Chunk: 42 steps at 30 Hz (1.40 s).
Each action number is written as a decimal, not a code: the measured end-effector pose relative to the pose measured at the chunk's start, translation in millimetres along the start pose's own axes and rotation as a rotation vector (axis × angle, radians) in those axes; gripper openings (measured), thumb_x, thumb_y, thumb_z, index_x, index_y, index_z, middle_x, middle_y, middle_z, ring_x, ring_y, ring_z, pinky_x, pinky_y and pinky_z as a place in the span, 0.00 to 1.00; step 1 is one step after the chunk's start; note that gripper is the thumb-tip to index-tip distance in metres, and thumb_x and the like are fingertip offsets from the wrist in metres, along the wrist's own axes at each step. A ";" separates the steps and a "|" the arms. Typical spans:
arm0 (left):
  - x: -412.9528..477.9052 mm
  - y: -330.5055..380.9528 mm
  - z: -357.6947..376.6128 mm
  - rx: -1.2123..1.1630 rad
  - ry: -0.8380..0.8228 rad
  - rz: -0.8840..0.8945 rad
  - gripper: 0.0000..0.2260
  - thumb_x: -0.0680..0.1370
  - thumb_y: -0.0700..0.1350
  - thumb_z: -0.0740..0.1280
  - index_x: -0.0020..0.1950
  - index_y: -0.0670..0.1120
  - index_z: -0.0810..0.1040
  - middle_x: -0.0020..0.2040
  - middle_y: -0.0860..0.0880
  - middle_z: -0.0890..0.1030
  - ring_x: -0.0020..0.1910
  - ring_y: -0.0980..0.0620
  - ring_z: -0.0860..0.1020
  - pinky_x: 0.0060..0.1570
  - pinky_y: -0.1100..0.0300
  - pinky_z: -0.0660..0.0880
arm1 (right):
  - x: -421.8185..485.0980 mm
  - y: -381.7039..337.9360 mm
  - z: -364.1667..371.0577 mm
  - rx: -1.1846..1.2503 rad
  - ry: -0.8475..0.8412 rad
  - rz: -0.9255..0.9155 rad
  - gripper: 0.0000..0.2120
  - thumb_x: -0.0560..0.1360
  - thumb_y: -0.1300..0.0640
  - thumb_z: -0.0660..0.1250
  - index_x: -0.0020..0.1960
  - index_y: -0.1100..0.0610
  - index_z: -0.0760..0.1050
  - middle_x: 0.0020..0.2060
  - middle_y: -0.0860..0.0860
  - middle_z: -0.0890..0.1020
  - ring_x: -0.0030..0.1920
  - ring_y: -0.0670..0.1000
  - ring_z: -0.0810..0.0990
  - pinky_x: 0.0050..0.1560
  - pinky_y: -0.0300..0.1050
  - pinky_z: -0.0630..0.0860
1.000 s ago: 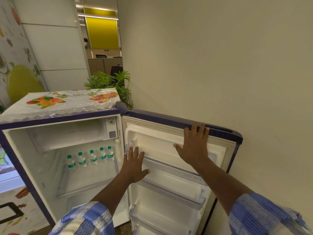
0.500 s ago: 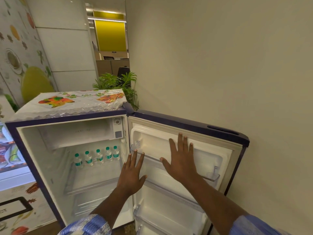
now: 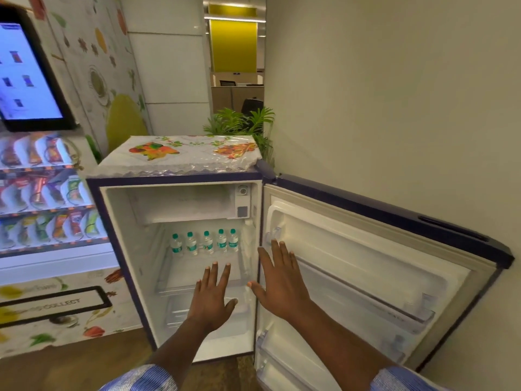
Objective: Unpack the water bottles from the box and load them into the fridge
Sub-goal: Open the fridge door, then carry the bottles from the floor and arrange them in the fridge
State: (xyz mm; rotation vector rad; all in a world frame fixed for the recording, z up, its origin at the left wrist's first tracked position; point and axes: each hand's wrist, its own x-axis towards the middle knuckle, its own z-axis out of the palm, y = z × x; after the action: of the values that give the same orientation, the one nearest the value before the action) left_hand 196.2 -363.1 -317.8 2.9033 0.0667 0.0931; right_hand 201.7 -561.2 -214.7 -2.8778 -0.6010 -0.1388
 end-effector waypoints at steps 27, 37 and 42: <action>216.8 -316.7 115.1 0.057 -0.142 -0.209 0.40 0.78 0.63 0.61 0.81 0.49 0.45 0.80 0.40 0.51 0.78 0.38 0.53 0.75 0.43 0.56 | 299.0 -115.6 329.2 0.195 -0.216 0.102 0.38 0.77 0.37 0.60 0.79 0.56 0.54 0.77 0.60 0.59 0.77 0.61 0.57 0.74 0.57 0.60; 368.1 -368.2 219.8 0.123 0.094 -0.230 0.39 0.78 0.58 0.63 0.81 0.48 0.45 0.80 0.39 0.49 0.78 0.37 0.53 0.74 0.43 0.58 | 442.7 -64.3 460.2 0.112 0.024 0.005 0.37 0.76 0.43 0.67 0.78 0.56 0.56 0.77 0.59 0.60 0.76 0.60 0.61 0.71 0.56 0.67; 416.3 -383.7 224.9 0.150 0.114 -0.235 0.42 0.77 0.54 0.67 0.81 0.49 0.43 0.80 0.40 0.45 0.79 0.36 0.47 0.74 0.40 0.56 | 501.0 -65.7 483.6 0.072 0.098 -0.093 0.38 0.77 0.46 0.67 0.80 0.55 0.52 0.79 0.56 0.55 0.77 0.59 0.59 0.70 0.59 0.69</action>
State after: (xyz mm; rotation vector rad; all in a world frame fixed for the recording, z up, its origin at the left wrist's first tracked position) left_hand 612.1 -20.7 -602.2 3.0100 0.4514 0.2202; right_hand 657.2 -206.4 -609.3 -2.7564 -0.7066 -0.2643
